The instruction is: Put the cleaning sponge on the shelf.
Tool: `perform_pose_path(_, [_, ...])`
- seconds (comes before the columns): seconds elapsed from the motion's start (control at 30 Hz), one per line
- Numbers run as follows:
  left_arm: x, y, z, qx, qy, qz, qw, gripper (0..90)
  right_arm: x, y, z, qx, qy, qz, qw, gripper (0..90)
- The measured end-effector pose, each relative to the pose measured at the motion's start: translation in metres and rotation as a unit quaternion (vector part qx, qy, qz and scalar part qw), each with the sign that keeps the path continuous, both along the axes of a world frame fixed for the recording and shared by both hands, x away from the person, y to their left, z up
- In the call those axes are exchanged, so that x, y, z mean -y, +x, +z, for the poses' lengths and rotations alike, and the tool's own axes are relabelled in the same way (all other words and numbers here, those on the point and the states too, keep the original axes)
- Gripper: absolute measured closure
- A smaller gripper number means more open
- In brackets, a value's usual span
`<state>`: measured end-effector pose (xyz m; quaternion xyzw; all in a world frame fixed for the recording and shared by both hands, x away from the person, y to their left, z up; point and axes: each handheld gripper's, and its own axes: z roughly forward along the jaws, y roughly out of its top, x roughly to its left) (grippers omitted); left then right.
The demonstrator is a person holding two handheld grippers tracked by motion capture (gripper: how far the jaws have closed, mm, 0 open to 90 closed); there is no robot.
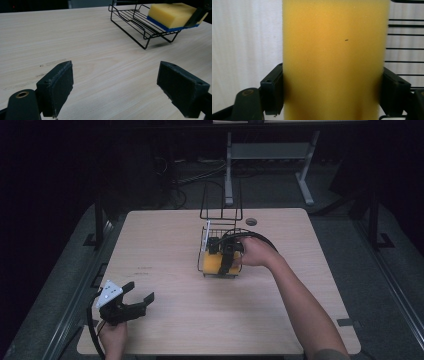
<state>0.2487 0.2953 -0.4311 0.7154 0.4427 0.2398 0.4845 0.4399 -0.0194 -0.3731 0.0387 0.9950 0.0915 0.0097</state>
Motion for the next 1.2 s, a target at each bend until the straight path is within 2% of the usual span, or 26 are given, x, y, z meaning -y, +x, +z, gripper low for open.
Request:
perform_pose_path(0.1, [0.000,0.000,0.000,0.001,-0.001,0.000,1.0000,12.9,0.000,0.008,-0.004,-0.007,0.008,-0.005,0.9999,21.8])
perform_pose_path(0.33, [-0.001,0.000,0.000,0.002,-0.002,0.000,1.0000,13.0,-0.002,0.018,-0.002,-0.004,0.001,-0.012,0.9999,21.7])
perform_pose_path(0.37, [-0.001,0.000,0.000,0.001,-0.003,0.001,1.0000,13.0,-0.002,0.022,-0.002,-0.010,0.004,-0.020,0.9997,21.7])
perform_pose_path(0.47, [-0.001,0.000,0.000,0.001,-0.002,0.000,1.0000,13.0,-0.003,0.026,-0.004,-0.007,0.005,-0.020,0.9998,21.7])
perform_pose_path(0.5, [-0.002,0.001,-0.001,0.000,-0.002,-0.001,1.0000,13.0,-0.003,0.028,-0.005,-0.005,-0.007,-0.019,0.9998,21.7])
perform_pose_path(0.6, [-0.002,0.001,-0.001,0.000,-0.003,-0.001,1.0000,13.0,-0.006,0.033,-0.004,-0.004,-0.014,-0.017,0.9997,21.7])
perform_pose_path(0.63, [-0.002,0.001,0.000,0.000,-0.003,-0.001,1.0000,13.0,-0.006,0.035,-0.004,0.001,-0.009,-0.011,0.9999,21.7])
perform_pose_path(0.8, [-0.002,0.001,0.000,0.000,-0.004,0.000,1.0000,12.9,-0.006,0.043,-0.009,-0.001,-0.002,-0.016,0.9999,21.7])
perform_pose_path(1.0, [-0.002,0.001,0.000,-0.002,-0.004,0.000,1.0000,13.0,-0.001,0.047,-0.015,-0.003,-0.009,-0.026,0.9996,21.7])
perform_pose_path(1.07, [-0.002,0.001,0.000,-0.001,-0.003,-0.001,1.0000,13.0,-0.001,0.049,-0.016,0.000,-0.007,-0.017,0.9998,21.6])
perform_pose_path(1.2, [-0.002,0.001,0.000,-0.001,-0.003,0.000,1.0000,12.9,-0.001,0.050,-0.021,-0.008,-0.010,-0.022,0.9997,21.6])
